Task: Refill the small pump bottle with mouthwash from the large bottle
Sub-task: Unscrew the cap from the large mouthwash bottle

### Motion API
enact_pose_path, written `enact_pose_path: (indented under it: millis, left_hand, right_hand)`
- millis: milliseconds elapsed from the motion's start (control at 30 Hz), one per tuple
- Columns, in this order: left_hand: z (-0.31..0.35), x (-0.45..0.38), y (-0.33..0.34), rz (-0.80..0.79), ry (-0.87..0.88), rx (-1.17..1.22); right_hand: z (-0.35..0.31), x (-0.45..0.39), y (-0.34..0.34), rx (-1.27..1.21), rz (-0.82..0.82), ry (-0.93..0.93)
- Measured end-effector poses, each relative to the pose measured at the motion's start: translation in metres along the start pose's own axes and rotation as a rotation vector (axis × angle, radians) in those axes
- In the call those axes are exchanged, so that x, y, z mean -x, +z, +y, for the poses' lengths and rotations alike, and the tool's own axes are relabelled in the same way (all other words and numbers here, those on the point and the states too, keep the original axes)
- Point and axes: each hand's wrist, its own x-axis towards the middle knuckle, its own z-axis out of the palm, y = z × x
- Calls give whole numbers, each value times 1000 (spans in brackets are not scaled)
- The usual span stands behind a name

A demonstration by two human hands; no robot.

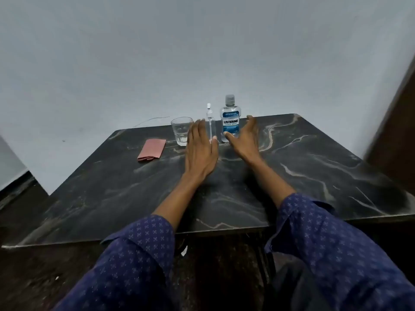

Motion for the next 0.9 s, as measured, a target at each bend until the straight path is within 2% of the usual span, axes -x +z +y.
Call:
enact_pose_path:
  millis: [133,300,400,667,767,900]
  left_hand:
    - [-6,-7,12,-15,-30,16]
    - [-10,-13,15,-19,-7,42]
    - [-10,-13,17,-11,10,36]
    - [-8,-13,18,-28,-16,191]
    - [-13,-15,15,6,-44,219]
    - [-19,-18,16,-21,-116,276]
  right_hand:
    - [6,-21,12,-88,-48,160]
    - [17,-45,22,-167,-100,210]
    - [23,-52,27,-216,-88,212]
    - [19,-51,19,-47,-139,114]
    - [16,-49,9,-14,-216,102]
    - [12,-43,-6,-20,-439,85]
